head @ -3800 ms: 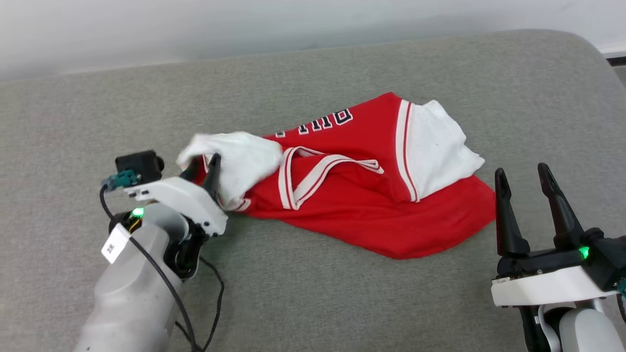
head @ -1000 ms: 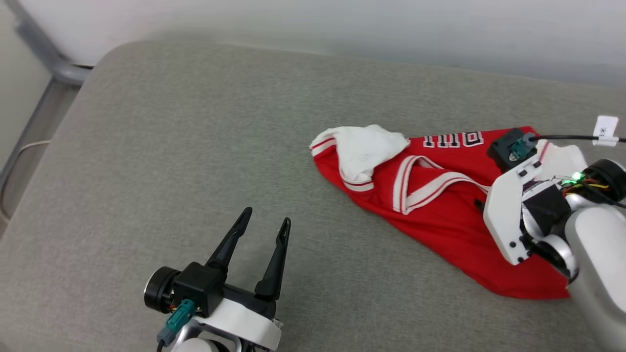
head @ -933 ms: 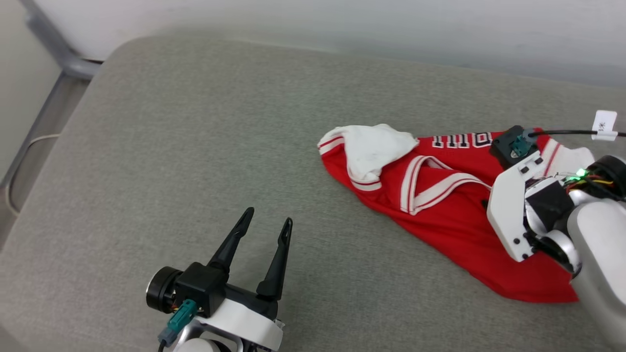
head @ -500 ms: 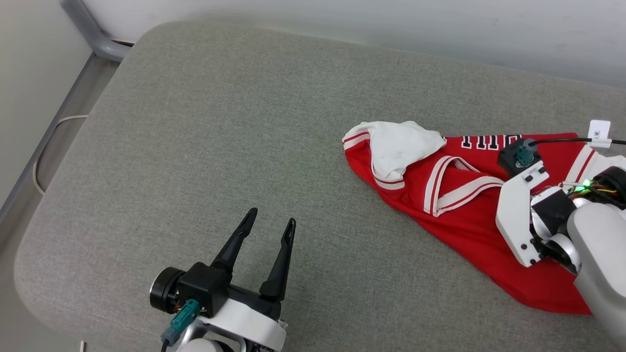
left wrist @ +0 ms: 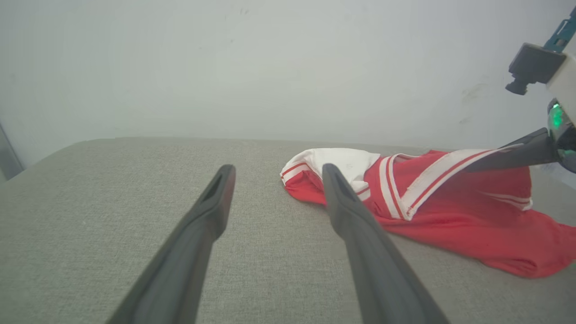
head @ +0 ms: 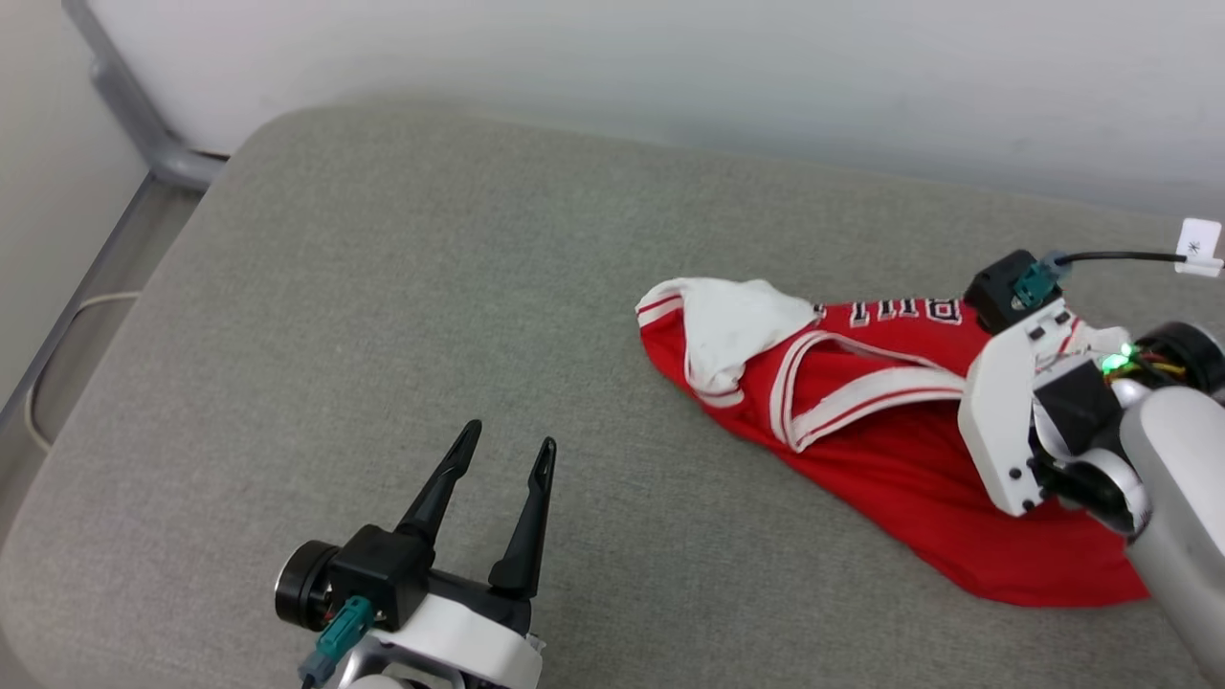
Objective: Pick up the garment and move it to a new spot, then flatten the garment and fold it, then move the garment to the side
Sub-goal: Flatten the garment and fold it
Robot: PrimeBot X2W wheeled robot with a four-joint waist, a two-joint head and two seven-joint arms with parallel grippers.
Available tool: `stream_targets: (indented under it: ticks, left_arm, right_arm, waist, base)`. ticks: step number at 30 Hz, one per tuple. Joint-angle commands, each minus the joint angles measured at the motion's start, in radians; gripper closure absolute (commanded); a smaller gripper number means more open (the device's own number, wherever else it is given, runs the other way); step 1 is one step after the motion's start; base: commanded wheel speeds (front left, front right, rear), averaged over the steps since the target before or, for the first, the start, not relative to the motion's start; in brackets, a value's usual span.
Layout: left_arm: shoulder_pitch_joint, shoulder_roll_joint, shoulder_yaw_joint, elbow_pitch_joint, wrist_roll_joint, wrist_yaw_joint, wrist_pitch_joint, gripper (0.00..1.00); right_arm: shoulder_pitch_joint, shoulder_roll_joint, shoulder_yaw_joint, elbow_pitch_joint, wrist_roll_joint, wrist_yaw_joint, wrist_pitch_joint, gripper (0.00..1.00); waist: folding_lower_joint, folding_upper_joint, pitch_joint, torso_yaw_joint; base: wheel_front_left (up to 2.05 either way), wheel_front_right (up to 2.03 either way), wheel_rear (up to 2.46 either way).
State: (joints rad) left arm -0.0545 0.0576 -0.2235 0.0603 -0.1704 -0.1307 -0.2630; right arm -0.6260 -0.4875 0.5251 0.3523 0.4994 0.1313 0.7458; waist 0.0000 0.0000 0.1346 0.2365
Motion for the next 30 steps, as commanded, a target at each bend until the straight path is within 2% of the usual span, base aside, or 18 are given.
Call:
stream_targets:
  ticks: [1, 6, 12, 18, 19, 20, 21, 22, 23, 24, 30]
  left_arm:
    - [0.016, 0.002, 0.005, -0.001, 0.005, 0.000, -0.003, 0.00]
    - [0.042, 0.004, 0.022, -0.003, 0.007, 0.000, -0.003, 0.00]
    - [0.067, 0.003, 0.028, -0.002, 0.007, 0.000, -0.003, 0.00]
    - [0.069, 0.002, 0.022, 0.008, 0.000, 0.000, -0.003, 0.00]
    - [0.067, 0.003, 0.017, 0.011, 0.001, 0.000, -0.003, 0.00]
    - [0.060, 0.004, 0.012, 0.020, -0.001, 0.000, -0.003, 0.00]
    - [0.058, 0.005, 0.013, 0.022, -0.001, 0.000, -0.003, 0.00]
    - [0.056, 0.005, 0.014, 0.024, -0.002, 0.000, -0.003, 0.00]
    - [0.054, 0.006, 0.012, 0.026, -0.002, 0.000, -0.003, 0.00]
    - [0.054, 0.007, 0.012, 0.028, -0.003, 0.000, -0.003, 0.00]
    - [0.060, 0.011, 0.024, 0.030, -0.008, 0.000, -0.003, 0.00]
  right_arm:
    - [0.035, -0.009, -0.001, -0.028, 0.029, -0.001, 0.013, 1.00]
    - [0.147, -0.063, -0.019, -0.211, 0.120, -0.001, 0.081, 1.00]
    - [0.406, -0.080, -0.085, -0.404, 0.141, -0.001, 0.201, 1.00]
    - [0.608, -0.028, -0.095, -0.454, 0.068, -0.001, 0.197, 1.00]
    - [0.629, -0.010, -0.101, -0.444, 0.045, -0.001, 0.177, 1.00]
    - [0.667, 0.030, -0.096, -0.399, -0.033, -0.001, 0.104, 1.00]
    - [0.672, 0.048, -0.098, -0.380, -0.047, -0.001, 0.078, 1.00]
    - [0.672, 0.067, -0.105, -0.364, -0.063, -0.001, 0.048, 0.86]
    - [0.668, 0.080, -0.111, -0.350, -0.076, -0.001, 0.020, 0.04]
    - [0.662, 0.091, -0.111, -0.336, -0.084, -0.001, -0.004, 0.00]
    - [0.613, 0.109, -0.140, -0.357, -0.056, -0.001, -0.140, 0.00]
  waist:
    - [0.0000, 0.0000, -0.029, -0.025]
    - [0.0000, 0.0000, -0.068, -0.059]
    - [0.0000, 0.0000, -0.094, -0.088]
    - [0.0000, 0.0000, -0.093, -0.100]
    - [0.0000, 0.0000, -0.093, -0.102]
    - [0.0000, 0.0000, -0.091, -0.109]
    - [0.0000, 0.0000, -0.090, -0.112]
    - [0.0000, 0.0000, -0.090, -0.115]
    - [0.0000, 0.0000, -0.091, -0.119]
    - [0.0000, 0.0000, -0.092, -0.123]
    - [0.0000, 0.0000, -0.107, -0.157]
  base:
    - [0.00, 0.00, 0.00]
    - [0.00, 0.00, 0.00]
    - [0.00, 0.00, 0.00]
    - [0.00, 0.00, 0.00]
    - [0.00, 0.00, 0.00]
    - [0.00, 0.00, 0.00]
    - [0.00, 0.00, 0.00]
    - [0.00, 0.00, 0.00]
    - [0.00, 0.00, 0.00]
    - [0.00, 0.00, 0.00]
    - [0.00, 0.00, 0.00]
